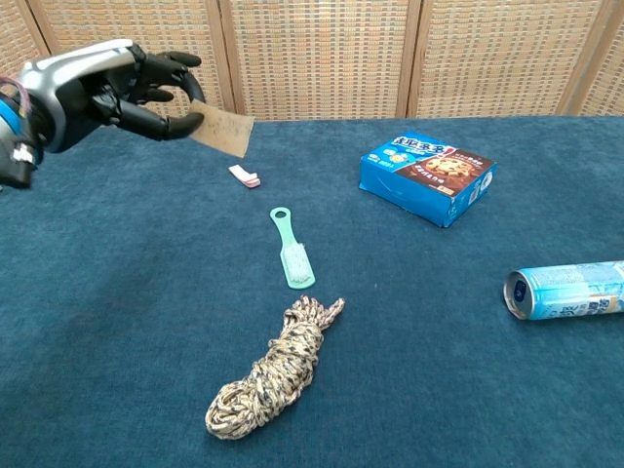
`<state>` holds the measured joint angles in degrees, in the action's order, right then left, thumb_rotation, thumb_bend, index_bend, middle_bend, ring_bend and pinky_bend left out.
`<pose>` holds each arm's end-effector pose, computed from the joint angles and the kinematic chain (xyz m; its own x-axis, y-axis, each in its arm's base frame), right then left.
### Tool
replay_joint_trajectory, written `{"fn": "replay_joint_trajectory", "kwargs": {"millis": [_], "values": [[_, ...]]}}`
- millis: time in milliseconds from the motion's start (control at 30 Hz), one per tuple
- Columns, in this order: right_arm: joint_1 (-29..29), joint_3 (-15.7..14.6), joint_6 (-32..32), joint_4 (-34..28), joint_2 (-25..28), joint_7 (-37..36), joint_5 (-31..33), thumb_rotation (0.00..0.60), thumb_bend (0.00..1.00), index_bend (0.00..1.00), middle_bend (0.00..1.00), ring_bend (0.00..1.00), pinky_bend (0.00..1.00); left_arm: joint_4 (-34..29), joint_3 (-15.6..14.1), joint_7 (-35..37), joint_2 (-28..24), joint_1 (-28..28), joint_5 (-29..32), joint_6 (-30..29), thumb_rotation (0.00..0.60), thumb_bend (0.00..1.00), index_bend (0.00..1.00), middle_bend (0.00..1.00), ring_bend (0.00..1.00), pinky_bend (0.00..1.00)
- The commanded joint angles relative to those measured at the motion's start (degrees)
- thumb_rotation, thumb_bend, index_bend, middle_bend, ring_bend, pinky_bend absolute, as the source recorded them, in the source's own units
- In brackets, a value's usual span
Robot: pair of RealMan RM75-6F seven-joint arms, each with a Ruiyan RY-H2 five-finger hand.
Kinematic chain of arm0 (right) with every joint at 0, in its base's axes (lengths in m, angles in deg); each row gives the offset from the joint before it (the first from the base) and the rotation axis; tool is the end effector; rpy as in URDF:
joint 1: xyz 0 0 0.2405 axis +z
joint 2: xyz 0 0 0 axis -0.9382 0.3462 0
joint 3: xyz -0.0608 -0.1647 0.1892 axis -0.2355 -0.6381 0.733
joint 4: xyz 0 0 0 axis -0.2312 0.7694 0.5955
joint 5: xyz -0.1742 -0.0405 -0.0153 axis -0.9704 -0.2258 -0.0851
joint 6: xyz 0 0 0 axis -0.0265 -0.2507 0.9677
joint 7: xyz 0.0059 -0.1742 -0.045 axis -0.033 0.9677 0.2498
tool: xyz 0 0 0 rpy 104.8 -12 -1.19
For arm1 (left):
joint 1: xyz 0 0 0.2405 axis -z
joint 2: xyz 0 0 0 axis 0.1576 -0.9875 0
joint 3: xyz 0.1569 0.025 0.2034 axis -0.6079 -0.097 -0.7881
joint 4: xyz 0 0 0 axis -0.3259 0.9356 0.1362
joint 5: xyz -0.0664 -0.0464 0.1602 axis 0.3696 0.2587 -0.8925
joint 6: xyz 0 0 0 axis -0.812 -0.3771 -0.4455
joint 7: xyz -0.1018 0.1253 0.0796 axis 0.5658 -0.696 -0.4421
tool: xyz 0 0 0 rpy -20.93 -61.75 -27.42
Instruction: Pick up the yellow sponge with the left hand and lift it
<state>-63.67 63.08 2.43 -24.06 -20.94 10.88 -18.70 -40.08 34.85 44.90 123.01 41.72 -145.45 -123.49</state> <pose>-0.2922 -0.2163 0.1680 0.3516 -0.0956 0.9312 -0.9361 -0.0304 0.3504 -0.1086 0.3472 0.0550 -0.2758 0.3158 0.9079 0.9200 -0.1868 0.3445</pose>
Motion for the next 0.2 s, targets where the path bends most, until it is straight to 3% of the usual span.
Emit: {"fn": "replay_joint_trajectory", "kwargs": {"millis": [33,200], "values": [[0.0,0.0,-0.1,-0.1,0.0,0.1,0.1,0.600,0.00,0.00,0.00,0.00,0.00,-9.9,2.1,8.5,-8.3,-2.4,0.6,5.2,0.600,0.41,0.59,0.00,0.00,0.00],[0.0,-0.1,-0.2,-0.3,-0.1,0.5,0.0,0.600,0.00,0.00,0.00,0.00,0.00,-13.5,1.3,11.6,-11.9,-2.5,-2.4,6.8,0.600,0.40,0.59,0.00,0.00,0.00]]}}
